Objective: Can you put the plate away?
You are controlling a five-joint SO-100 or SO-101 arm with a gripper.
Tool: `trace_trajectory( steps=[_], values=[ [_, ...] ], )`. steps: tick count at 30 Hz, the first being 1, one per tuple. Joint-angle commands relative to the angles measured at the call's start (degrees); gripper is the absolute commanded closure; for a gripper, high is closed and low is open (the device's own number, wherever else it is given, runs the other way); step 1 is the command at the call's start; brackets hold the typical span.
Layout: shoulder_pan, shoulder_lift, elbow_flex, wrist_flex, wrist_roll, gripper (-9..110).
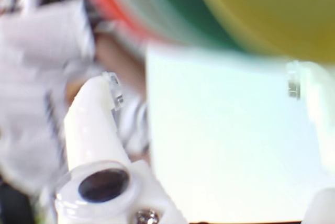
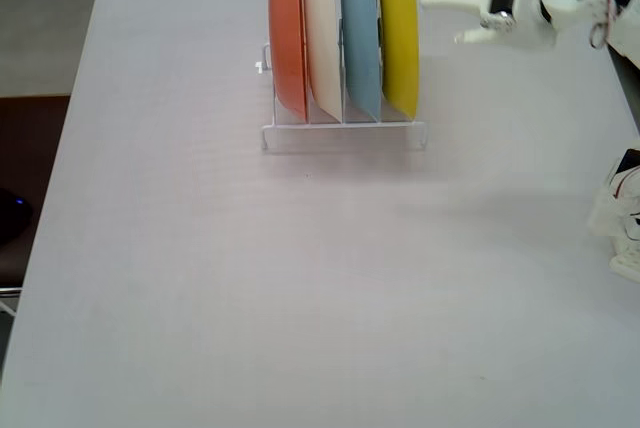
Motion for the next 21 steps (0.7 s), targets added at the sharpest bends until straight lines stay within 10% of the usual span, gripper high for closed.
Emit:
trace_trajectory(
  steps=[1,21],
  values=[
    [-6.8,10.4,6.6,0.0,6.2,60],
    [-28.2,45.2,54.1,-15.9,29.1,74]
  ],
)
